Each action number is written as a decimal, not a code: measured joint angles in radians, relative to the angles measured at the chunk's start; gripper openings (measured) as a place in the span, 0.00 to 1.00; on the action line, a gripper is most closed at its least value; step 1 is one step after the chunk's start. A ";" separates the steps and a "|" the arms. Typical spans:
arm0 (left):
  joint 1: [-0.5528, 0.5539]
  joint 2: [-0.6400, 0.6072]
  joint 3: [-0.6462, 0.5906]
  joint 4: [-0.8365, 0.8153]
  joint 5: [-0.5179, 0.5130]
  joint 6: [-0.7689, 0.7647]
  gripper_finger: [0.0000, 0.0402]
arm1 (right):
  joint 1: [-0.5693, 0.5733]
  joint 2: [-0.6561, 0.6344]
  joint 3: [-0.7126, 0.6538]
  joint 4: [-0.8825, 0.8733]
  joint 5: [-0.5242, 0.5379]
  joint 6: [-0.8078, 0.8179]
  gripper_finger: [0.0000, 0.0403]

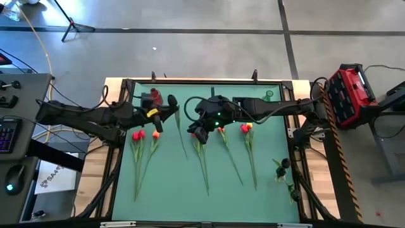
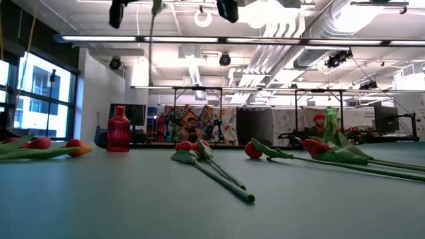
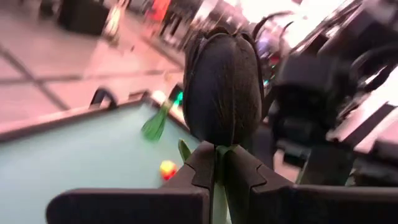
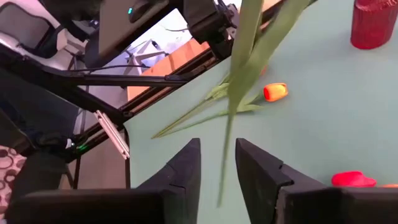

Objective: Sort flowers into vase by color
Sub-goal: Put the black tulip into the transparent flower vase

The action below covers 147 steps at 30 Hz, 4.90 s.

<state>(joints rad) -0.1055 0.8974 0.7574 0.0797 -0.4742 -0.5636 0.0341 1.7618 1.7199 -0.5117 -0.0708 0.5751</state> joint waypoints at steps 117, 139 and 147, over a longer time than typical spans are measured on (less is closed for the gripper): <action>0.000 0.097 -0.001 0.305 -0.034 0.147 0.26 | 1.373 -0.610 -0.485 -0.967 1.267 0.970 0.00; -0.002 0.097 -0.001 0.302 -0.046 0.148 0.26 | 1.396 -0.606 -0.526 -0.959 1.186 0.970 0.00; -0.002 0.098 -0.001 0.282 -0.046 0.148 0.26 | 1.396 -0.606 -0.526 -0.958 1.088 0.978 0.00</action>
<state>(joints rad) -0.1074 0.9951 0.7567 0.3619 -0.5201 -0.4156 1.4300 1.1561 1.1934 -1.4697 1.0174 1.5534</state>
